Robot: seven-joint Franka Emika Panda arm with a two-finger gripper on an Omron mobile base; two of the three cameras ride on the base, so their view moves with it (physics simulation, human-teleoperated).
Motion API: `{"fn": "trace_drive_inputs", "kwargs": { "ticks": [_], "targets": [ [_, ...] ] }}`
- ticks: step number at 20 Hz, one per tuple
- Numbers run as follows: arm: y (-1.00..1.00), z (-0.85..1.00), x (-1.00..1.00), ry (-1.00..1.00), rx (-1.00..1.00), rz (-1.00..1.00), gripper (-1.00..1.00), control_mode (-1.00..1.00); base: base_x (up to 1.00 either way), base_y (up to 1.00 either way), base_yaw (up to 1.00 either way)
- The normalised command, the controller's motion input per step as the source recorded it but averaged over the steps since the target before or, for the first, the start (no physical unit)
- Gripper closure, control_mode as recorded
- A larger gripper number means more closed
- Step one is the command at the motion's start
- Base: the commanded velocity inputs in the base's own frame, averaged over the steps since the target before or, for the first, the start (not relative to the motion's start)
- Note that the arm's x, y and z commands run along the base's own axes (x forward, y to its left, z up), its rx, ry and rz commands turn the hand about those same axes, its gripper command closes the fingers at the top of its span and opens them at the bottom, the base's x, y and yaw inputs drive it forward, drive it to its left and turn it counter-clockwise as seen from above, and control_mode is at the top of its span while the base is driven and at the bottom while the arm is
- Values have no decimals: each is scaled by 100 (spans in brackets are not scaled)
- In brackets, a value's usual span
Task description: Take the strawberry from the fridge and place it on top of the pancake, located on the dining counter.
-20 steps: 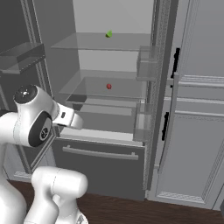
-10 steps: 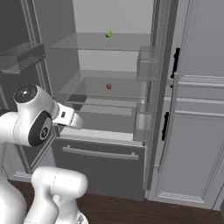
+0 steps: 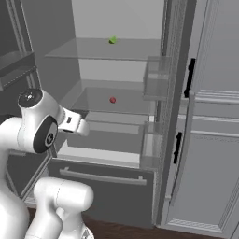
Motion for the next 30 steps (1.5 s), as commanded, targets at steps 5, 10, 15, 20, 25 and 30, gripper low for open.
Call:
{"fn": "trace_drive_inputs", "kwargs": {
  "ticks": [5,10,15,20,25,30],
  "targets": [
    [0,0,0,0,0,0,-100,100,54,3,0],
    [0,0,0,0,0,0,-100,100,56,13,0],
    [0,0,0,0,0,0,-100,100,59,12,0],
    [0,0,0,0,0,0,-100,100,52,8,0],
    [0,0,0,0,0,0,-100,100,46,6,0],
    [0,0,0,0,0,0,-100,100,37,0,0]
  ]
}}
